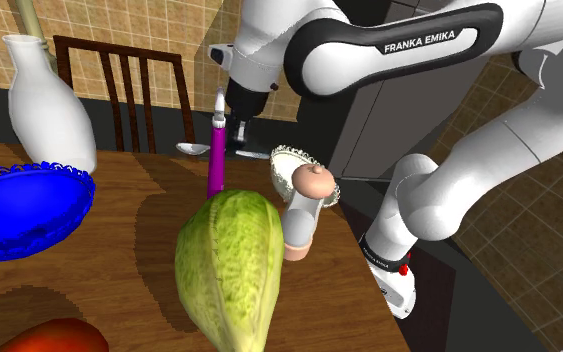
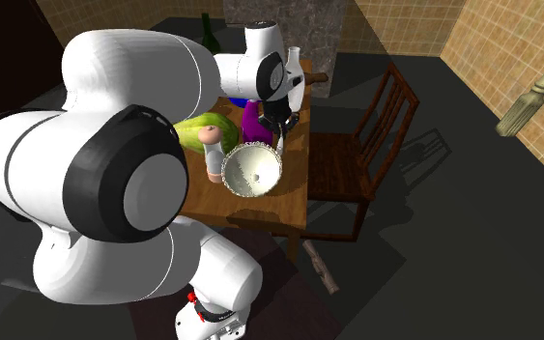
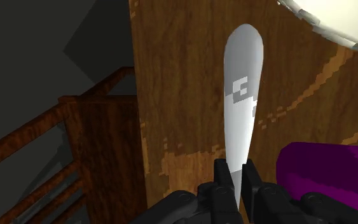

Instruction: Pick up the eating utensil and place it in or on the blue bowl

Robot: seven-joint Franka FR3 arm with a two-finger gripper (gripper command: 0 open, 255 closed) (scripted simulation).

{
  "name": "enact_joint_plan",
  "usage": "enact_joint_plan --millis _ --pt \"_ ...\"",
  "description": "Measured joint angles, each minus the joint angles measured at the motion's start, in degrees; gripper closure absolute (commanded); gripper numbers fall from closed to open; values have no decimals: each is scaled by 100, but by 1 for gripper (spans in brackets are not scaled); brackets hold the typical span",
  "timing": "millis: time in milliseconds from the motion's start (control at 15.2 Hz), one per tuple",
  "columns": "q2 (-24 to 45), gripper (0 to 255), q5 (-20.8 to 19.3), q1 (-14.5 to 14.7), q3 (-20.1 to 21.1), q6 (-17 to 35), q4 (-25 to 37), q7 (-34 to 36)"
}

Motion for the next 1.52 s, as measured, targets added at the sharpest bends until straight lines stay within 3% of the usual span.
enact_joint_plan --millis 1122,1518 --pt "-74 255 3 -19 -79 -1314 1244 -115" --pt "747 255 -97 51 435 -1374 2076 522"
